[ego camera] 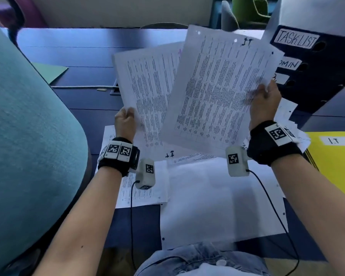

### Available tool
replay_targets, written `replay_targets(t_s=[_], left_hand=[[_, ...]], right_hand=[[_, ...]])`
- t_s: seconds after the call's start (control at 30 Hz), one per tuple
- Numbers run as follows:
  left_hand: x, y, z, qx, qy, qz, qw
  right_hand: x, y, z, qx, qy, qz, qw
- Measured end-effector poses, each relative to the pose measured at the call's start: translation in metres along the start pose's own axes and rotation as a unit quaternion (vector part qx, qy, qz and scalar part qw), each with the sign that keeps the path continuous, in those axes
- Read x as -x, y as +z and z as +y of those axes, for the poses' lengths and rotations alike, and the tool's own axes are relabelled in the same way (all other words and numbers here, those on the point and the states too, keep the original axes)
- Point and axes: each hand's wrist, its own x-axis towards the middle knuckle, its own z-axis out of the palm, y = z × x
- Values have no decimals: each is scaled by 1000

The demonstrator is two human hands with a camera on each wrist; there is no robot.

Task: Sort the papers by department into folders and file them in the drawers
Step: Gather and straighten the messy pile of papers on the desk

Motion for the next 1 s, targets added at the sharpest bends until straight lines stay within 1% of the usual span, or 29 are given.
replay_targets(t_s=[0.07, 0.13, 0.2, 0.27, 0.33, 0.4, 0.47, 0.5, 0.53, 0.6, 0.67, 0.73, 0.83, 0.87, 0.9, 0.93, 0.97, 1.0], left_hand=[[-1, -3, -7, -17, -15, -12, 1000], [-2, -5, -13, -27, -20, -29, 999], [-3, -5, -15, -30, -29, -48, 998], [-4, -4, -15, -34, -35, -61, 997], [-5, -4, -12, -33, -24, -67, 997], [-6, -4, -3, -61, 8, -67, 996], [-9, -2, 10, -117, 50, -75, 989], [-11, -1, 17, -143, 72, -84, 983], [-12, -1, 25, -167, 95, -96, 977], [-15, -1, 38, -207, 134, -121, 962], [-17, -1, 51, -242, 166, -149, 944], [-16, 1, 61, -282, 205, -182, 919], [-8, 9, 77, -354, 256, -249, 864], [-4, 12, 82, -367, 277, -267, 847], [0, 16, 86, -381, 296, -274, 832], [3, 18, 88, -392, 308, -272, 823], [5, 18, 90, -408, 311, -263, 817], [5, 16, 90, -421, 306, -249, 817]], right_hand=[[-4, 0, 4, -7, 17, 12, 1000], [-6, 1, 4, -11, 19, 23, 999], [-5, 3, 3, -10, 25, 13, 1000], [-2, 4, 5, 14, 24, -26, 999], [2, 4, 8, 103, -3, -100, 990], [8, 6, 5, 199, -41, -194, 960], [14, 11, 1, 285, -81, -286, 911], [16, 14, -1, 316, -103, -319, 888], [19, 18, -2, 334, -125, -339, 871], [23, 27, -3, 344, -169, -356, 852], [26, 34, -5, 371, -204, -357, 833], [28, 41, -6, 422, -271, -343, 794], [37, 51, -14, 469, -402, -313, 721], [39, 56, -17, 474, -432, -313, 700], [40, 59, -20, 487, -440, -322, 682], [41, 62, -23, 506, -434, -335, 666], [42, 63, -26, 530, -413, -347, 654], [40, 62, -28, 548, -393, -350, 651]])
